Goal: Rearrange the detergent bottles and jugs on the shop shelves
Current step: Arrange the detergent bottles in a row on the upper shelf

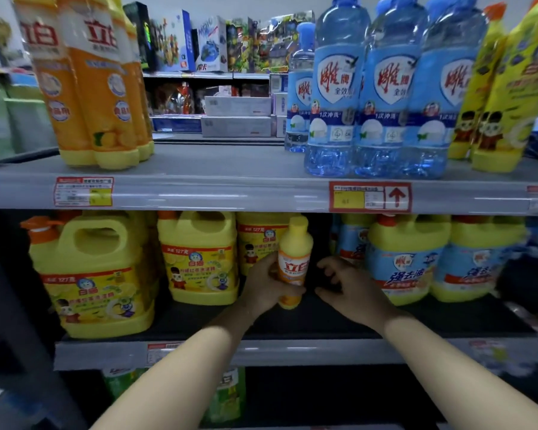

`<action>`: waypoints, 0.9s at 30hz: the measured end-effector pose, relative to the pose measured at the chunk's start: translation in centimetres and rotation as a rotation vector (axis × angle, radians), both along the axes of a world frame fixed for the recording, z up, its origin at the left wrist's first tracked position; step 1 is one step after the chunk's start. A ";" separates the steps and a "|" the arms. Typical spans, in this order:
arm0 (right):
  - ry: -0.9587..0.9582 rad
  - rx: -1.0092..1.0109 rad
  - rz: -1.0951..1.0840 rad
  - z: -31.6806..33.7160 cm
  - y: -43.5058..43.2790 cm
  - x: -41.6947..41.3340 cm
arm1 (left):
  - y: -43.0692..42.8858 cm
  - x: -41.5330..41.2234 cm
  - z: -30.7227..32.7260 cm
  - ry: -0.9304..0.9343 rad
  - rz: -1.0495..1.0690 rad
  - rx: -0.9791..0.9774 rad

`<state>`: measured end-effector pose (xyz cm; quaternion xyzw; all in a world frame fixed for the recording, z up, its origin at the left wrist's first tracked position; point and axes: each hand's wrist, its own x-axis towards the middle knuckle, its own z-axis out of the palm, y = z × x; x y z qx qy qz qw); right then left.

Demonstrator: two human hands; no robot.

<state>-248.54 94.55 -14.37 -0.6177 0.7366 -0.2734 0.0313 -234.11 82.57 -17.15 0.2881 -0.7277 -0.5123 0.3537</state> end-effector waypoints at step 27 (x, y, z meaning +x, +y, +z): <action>0.175 -0.451 0.686 22.3 -6.4 20.0 | 2.0 26.1 26.0 0.165 0.599 -0.526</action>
